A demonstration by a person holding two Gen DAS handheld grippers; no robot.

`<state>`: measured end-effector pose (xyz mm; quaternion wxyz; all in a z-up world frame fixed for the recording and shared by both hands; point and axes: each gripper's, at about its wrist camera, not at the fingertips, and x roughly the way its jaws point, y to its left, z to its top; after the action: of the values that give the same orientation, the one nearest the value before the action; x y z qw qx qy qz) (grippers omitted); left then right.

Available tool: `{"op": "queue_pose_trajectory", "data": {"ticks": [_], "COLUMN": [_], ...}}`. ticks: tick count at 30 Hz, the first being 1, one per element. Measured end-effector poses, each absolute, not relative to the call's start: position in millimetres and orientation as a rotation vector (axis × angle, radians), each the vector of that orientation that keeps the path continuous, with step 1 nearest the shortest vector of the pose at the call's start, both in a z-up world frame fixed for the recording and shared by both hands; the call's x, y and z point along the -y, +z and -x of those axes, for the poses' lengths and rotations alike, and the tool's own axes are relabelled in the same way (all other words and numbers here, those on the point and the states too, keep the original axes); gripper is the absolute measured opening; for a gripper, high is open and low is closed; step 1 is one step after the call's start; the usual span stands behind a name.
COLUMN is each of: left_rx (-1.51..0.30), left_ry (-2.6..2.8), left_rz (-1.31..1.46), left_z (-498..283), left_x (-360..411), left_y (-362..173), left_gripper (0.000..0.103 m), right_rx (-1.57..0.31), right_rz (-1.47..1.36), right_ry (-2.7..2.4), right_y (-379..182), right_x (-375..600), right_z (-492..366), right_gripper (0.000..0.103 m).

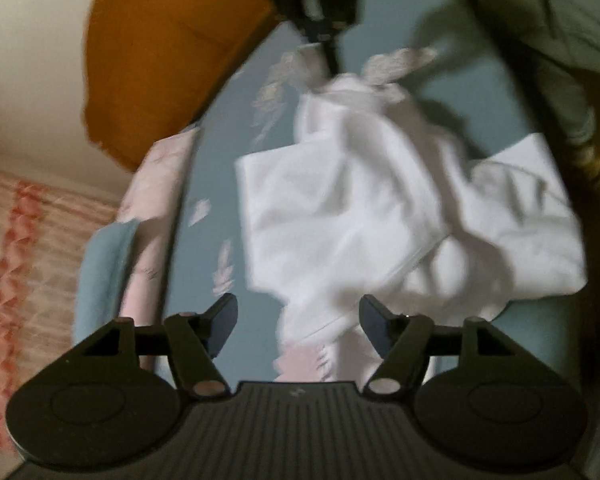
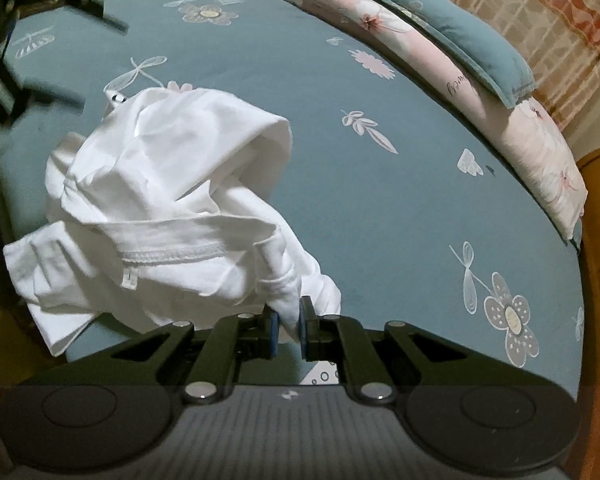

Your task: Fold clothes

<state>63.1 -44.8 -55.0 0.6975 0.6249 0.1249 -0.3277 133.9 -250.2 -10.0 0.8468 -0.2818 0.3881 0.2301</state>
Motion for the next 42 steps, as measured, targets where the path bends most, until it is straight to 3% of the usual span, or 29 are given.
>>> {"op": "queue_pose_trajectory", "data": {"ticks": [6, 19, 20, 22, 23, 24, 34, 42], "left_rx": [-0.236, -0.091, -0.092, -0.104, -0.132, -0.166, -0.338, -0.368], "left_ry": [-0.766, -0.697, -0.705, -0.719, -0.723, -0.726, -0.501, -0.357], "left_rz": [-1.466, -1.427, -1.448, -1.477, -1.442, -1.397, -0.836, -0.548], "left_z": [-65.8, -75.5, -76.1, -77.7, -80.2, -83.1, -150.8, -201.5], "left_x": [55.7, 52.5, 52.8, 54.3, 55.8, 57.3, 36.0, -7.3], "left_y": [-89.1, -76.7, -80.0, -84.6, -81.2, -76.4, 6.9, 53.4], "left_gripper": [0.069, 0.069, 0.064, 0.033, 0.011, 0.005, 0.003, 0.003], "right_rx": [-0.83, -0.839, -0.839, -0.84, -0.838, -0.836, -0.746, -0.616], "right_rz": [0.553, 0.518, 0.518, 0.519, 0.521, 0.522, 0.504, 0.438], "right_ry": [0.494, 0.488, 0.489, 0.492, 0.494, 0.495, 0.495, 0.395], "right_y": [-6.9, -14.3, -15.0, -15.8, -15.7, -14.8, 13.0, 52.7], "right_x": [256.9, 258.5, 258.2, 256.8, 256.3, 256.1, 252.9, 252.5], "right_z": [-131.8, -135.1, -135.2, -134.2, -133.6, -132.6, -134.8, -173.2], "right_gripper": [0.011, 0.011, 0.011, 0.011, 0.011, 0.011, 0.011, 0.009]}}
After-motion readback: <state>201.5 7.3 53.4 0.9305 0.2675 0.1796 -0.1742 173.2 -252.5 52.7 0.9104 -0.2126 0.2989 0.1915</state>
